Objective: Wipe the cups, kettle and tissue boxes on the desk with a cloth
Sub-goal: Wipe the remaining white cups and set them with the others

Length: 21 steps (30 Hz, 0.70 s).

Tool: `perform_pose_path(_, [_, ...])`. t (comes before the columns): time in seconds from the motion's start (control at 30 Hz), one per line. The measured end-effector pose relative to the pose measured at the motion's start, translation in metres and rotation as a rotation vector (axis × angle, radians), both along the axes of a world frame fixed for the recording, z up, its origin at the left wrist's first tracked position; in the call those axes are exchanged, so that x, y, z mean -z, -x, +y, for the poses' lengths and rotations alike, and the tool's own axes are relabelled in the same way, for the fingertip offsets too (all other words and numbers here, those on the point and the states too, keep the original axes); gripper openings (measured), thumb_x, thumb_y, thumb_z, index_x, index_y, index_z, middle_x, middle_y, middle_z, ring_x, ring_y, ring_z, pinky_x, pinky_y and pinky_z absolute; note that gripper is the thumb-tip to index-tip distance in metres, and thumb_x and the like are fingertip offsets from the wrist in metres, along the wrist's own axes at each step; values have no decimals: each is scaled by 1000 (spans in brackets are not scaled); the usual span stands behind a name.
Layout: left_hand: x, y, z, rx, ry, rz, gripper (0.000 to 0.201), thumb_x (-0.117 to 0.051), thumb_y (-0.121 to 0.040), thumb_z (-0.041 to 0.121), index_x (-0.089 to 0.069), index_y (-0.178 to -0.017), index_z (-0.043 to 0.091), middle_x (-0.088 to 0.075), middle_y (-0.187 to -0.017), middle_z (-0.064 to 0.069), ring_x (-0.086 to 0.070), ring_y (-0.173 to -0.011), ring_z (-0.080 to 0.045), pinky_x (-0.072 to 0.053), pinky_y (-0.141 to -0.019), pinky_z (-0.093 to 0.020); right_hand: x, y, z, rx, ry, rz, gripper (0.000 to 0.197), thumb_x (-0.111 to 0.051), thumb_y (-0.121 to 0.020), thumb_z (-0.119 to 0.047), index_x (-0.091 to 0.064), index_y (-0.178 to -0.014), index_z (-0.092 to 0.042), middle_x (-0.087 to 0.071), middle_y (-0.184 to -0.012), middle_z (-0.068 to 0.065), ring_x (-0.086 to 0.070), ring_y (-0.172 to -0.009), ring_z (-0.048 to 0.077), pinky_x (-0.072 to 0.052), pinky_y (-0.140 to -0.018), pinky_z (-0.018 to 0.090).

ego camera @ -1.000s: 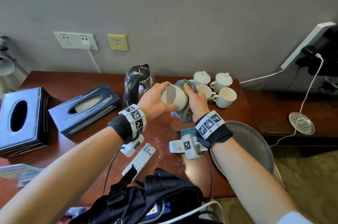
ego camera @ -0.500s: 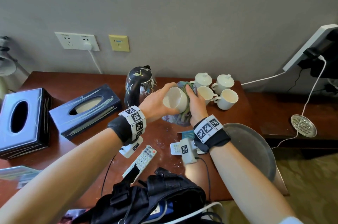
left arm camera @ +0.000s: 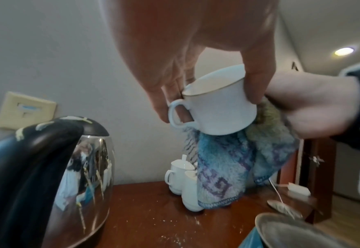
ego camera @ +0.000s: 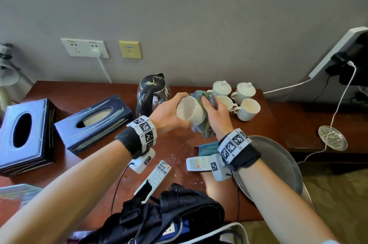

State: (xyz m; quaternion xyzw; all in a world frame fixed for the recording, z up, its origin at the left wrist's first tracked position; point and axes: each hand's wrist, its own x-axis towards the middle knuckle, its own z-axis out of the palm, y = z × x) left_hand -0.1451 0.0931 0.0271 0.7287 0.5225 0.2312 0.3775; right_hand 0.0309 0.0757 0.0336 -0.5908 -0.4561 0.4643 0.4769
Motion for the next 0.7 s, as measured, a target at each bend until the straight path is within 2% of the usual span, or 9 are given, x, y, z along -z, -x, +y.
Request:
perform_pose_path(0.1, [0,-2,-3,81,-62,122,92,-84,-68,28,-33,-145,30,-61,-118,-2,-58,-101,-22,-48,-87,-33,-1,5,5,26,142,118,32,-60,-96,-37,-66,-120,-17,-72,-109,2,-65,-106,21,-51,-98,39])
perform_pose_path(0.17, [0,-2,-4,78,-60,144,92,-84,-69,29,-32,-145,30,-61,-120,-3,-58,-102,-24,-49,-89,-36,2,7,3,25,134,139,24,-61,-95,-34,-69,-113,-20,-73,-106,0,-67,-104,19,-53,-96,38])
perform_pose_path(0.23, [1,-1,-4,51,-37,140,91,-84,-70,31,-32,-144,30,-61,-120,-3,-59,-103,-25,-50,-89,-36,4,7,-3,30,63,141,8,-61,-97,-29,-68,-100,-26,-72,-98,-8,-66,-96,9,-53,-84,25])
perform_pose_path(0.3, [4,0,-3,-21,3,100,88,-85,-70,34,-35,-143,29,-61,-118,-1,-59,-104,-24,-49,-89,-34,7,6,-11,37,-2,147,12,-60,-98,-23,-63,-91,-32,-69,-89,-20,-65,-85,-4,-49,-74,14])
perform_pose_path(0.33, [6,0,-3,-62,26,69,88,-85,-68,38,-36,-141,31,-62,-118,0,-60,-105,-23,-50,-89,-34,11,6,-15,37,-29,160,14,-60,-98,-21,-63,-90,-33,-69,-86,-22,-65,-84,-6,-50,-75,13])
perform_pose_path(0.4, [9,-1,-5,-113,74,0,91,-84,-59,49,-39,-137,35,-64,-117,0,-62,-105,-22,-55,-89,-42,15,9,-19,53,-36,175,12,-60,-98,-21,-65,-94,-31,-72,-89,-17,-68,-89,0,-54,-82,23])
perform_pose_path(0.47, [11,-3,-10,-111,90,-42,91,-82,-54,53,-39,-133,40,-65,-116,1,-64,-104,-22,-55,-88,-45,19,11,-16,102,30,244,9,-58,-98,-28,-67,-101,-27,-74,-94,-9,-69,-94,13,-56,-87,33])
perform_pose_path(0.6, [12,-11,-16,-26,22,39,88,-85,-69,37,-35,-141,32,-63,-119,-1,-61,-105,-24,-51,-92,-37,21,6,-8,154,318,511,38,-54,-97,-46,-70,-109,-14,-74,-103,10,-69,-94,27,-53,-91,43])
perform_pose_path(0.7, [13,-20,-13,14,-28,151,91,-82,-73,41,-30,-146,29,-60,-126,-3,-59,-108,-28,-49,-94,-39,30,-1,-9,170,363,455,36,-56,-96,-43,-72,-105,-12,-75,-100,11,-70,-94,27,-53,-94,45])
